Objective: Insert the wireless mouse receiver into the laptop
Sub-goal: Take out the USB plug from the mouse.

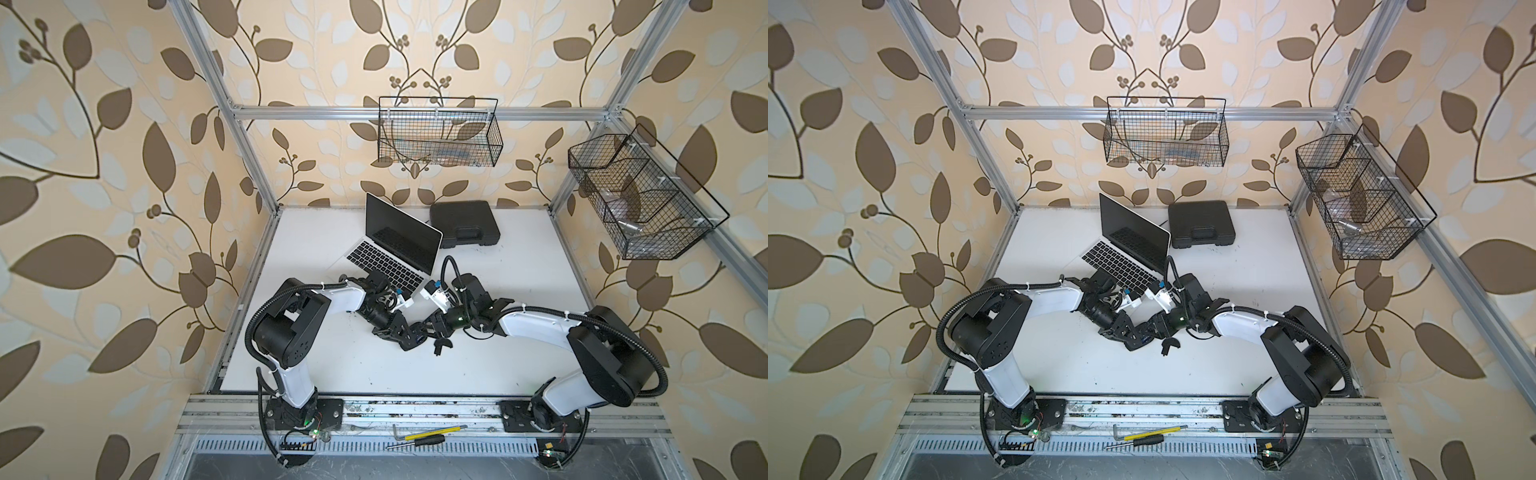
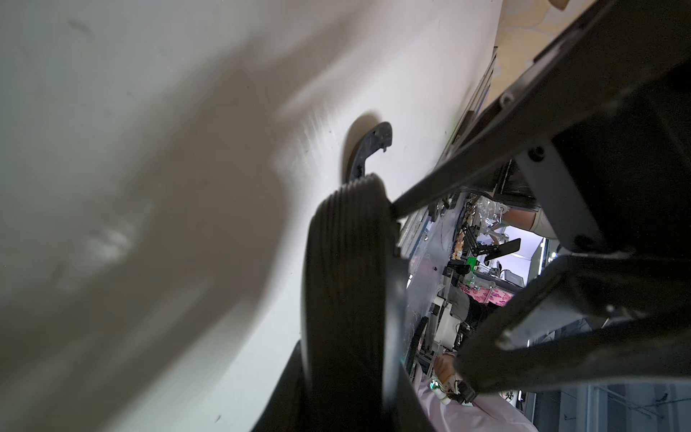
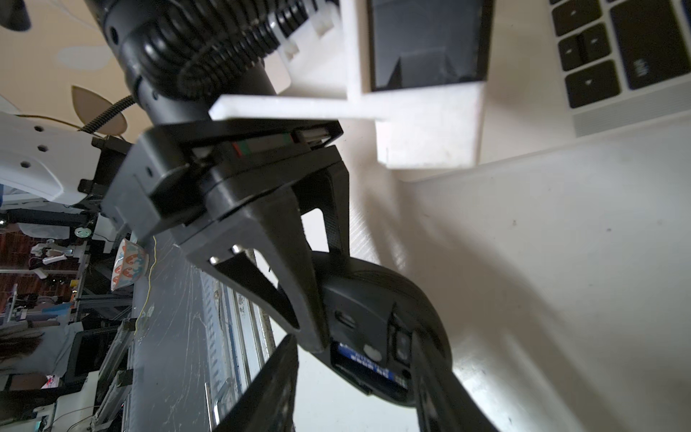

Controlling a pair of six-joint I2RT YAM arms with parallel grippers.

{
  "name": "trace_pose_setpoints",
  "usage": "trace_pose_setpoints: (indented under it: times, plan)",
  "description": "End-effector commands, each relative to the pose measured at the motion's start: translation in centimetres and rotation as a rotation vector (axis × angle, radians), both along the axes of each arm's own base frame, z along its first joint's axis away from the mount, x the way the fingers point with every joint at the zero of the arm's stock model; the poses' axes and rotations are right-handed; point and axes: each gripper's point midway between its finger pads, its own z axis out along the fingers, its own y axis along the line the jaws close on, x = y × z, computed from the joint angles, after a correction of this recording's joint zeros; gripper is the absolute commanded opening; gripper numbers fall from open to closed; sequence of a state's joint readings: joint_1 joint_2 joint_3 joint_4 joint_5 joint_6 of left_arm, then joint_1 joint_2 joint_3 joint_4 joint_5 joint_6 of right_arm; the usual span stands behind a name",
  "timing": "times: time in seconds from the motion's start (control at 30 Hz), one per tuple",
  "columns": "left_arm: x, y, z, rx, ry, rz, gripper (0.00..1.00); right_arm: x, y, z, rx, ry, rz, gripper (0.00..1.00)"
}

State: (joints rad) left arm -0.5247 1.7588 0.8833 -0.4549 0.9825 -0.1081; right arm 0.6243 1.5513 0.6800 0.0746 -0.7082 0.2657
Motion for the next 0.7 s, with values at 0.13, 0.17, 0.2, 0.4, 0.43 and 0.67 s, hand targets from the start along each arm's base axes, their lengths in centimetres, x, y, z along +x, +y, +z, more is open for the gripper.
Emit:
trace_pose_setpoints:
  times: [0.13,0.17,0.2,0.4,0.43,0.67]
  plan:
    - [1.5,-0.8,0.8,-0.023,-0.107,-0.020,0.00,-5.6,3.3,2.5,0.225,0.189,0.236,0.50]
    - [1.6,-0.8,0.6,-0.020,-0.103,-0.017,0.00,-6.1,3.6,2.8,0.240,0.204,0.256,0.50]
    - [1.6,-0.8,0.5,-0.017,-0.101,-0.017,0.00,-6.4,3.8,3.1,0.255,0.213,0.271,0.50]
    - [1.7,-0.2,-0.6,0.027,-0.068,-0.001,0.00,-7.2,3.8,4.1,0.310,0.239,0.293,0.49]
    - [1.8,-0.1,-0.8,0.036,-0.064,0.002,0.00,-7.2,3.7,4.2,0.318,0.242,0.295,0.49]
    - [2.0,0.6,-2.0,0.087,-0.035,0.020,0.00,-7.4,3.5,5.7,0.366,0.252,0.298,0.48]
